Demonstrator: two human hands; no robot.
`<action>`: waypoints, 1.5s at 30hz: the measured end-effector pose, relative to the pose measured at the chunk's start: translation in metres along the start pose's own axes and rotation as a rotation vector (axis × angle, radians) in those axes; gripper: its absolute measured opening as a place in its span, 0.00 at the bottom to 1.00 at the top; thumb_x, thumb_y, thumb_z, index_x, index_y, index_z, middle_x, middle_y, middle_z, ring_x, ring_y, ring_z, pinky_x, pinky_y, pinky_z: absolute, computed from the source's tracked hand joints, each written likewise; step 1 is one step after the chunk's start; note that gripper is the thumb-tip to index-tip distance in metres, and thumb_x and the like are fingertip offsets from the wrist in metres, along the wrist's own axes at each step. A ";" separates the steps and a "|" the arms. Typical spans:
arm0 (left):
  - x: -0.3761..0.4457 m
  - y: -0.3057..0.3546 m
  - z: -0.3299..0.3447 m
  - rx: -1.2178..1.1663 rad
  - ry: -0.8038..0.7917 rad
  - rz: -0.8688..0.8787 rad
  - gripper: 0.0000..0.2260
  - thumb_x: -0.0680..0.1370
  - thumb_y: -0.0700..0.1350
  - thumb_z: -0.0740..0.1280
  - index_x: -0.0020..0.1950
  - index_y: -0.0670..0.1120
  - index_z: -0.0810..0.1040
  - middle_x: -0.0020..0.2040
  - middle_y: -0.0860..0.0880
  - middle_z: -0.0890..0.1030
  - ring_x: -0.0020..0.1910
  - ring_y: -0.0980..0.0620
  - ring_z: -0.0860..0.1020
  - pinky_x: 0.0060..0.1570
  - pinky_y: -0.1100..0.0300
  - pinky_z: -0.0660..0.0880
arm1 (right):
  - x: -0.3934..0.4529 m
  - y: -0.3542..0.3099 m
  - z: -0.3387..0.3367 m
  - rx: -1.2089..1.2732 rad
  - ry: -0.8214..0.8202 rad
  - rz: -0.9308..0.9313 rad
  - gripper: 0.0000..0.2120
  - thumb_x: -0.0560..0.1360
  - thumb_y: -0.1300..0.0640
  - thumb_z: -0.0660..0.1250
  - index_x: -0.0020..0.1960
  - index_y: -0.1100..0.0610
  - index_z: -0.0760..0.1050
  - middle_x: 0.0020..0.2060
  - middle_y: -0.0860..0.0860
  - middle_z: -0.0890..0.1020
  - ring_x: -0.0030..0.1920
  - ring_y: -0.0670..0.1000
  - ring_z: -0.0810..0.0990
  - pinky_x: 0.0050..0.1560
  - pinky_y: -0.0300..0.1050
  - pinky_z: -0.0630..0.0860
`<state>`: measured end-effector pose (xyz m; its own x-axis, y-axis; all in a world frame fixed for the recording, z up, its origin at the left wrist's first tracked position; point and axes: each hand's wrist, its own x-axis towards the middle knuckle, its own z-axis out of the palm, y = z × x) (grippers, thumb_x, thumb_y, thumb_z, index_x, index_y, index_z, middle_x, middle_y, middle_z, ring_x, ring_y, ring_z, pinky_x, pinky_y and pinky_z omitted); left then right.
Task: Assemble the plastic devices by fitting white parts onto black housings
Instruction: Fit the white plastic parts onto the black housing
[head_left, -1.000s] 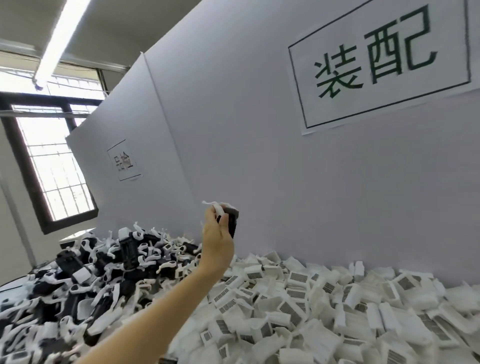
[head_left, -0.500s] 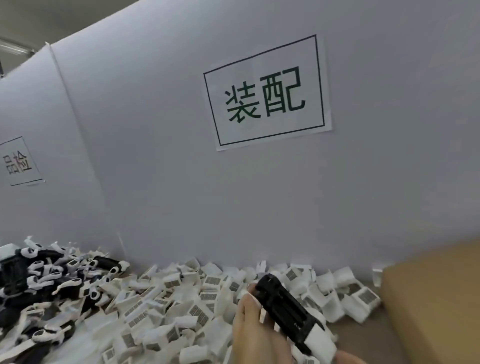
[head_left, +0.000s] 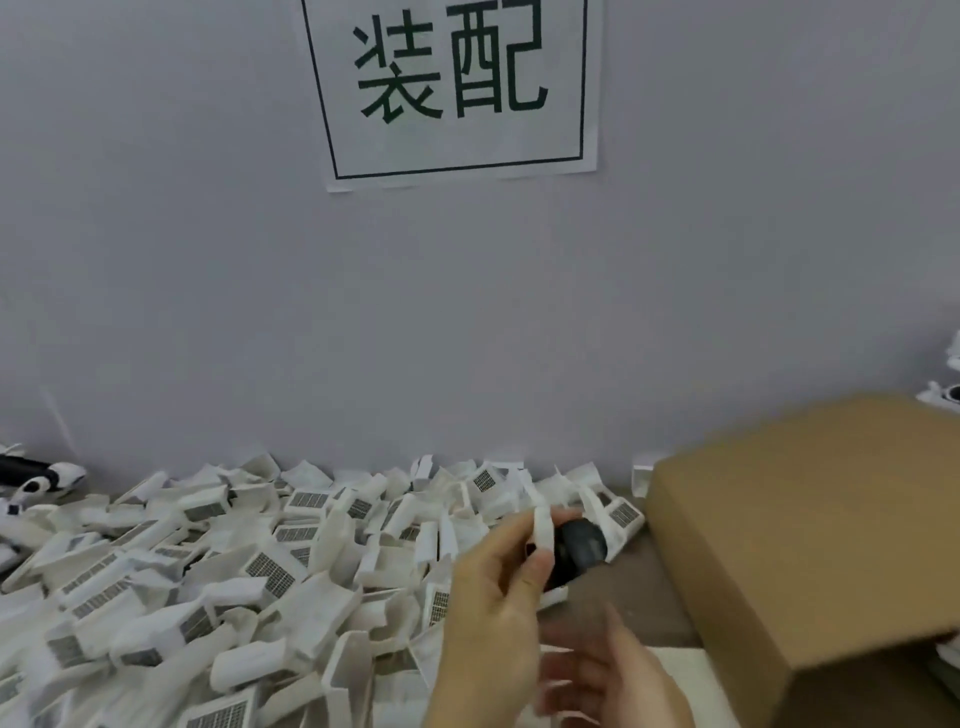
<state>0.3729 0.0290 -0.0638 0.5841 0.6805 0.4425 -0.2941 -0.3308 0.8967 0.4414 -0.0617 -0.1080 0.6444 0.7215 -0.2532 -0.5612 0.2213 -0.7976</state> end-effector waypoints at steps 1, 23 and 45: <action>-0.001 0.001 0.002 0.024 -0.040 0.009 0.21 0.81 0.30 0.62 0.51 0.54 0.86 0.52 0.53 0.86 0.54 0.55 0.83 0.53 0.65 0.78 | 0.003 -0.001 -0.008 -0.008 -0.021 0.045 0.38 0.84 0.41 0.49 0.35 0.61 0.86 0.36 0.65 0.85 0.28 0.58 0.79 0.34 0.47 0.66; -0.001 0.004 0.000 -0.166 -0.042 -0.371 0.13 0.79 0.43 0.63 0.45 0.44 0.88 0.47 0.45 0.87 0.46 0.47 0.86 0.40 0.61 0.79 | -0.017 -0.034 -0.008 -0.396 0.092 -0.491 0.20 0.70 0.59 0.76 0.61 0.47 0.80 0.45 0.46 0.87 0.45 0.45 0.86 0.43 0.37 0.79; -0.006 0.001 0.022 -0.382 0.034 -0.476 0.17 0.74 0.53 0.69 0.54 0.43 0.85 0.49 0.44 0.87 0.50 0.49 0.85 0.47 0.58 0.80 | -0.010 -0.001 0.007 -1.031 0.288 -0.719 0.27 0.61 0.39 0.77 0.57 0.39 0.72 0.45 0.36 0.79 0.47 0.38 0.78 0.42 0.31 0.71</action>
<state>0.3854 0.0102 -0.0658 0.6953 0.7186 -0.0120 -0.2610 0.2681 0.9274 0.4314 -0.0643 -0.1009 0.7935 0.4571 0.4019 0.5320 -0.2001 -0.8228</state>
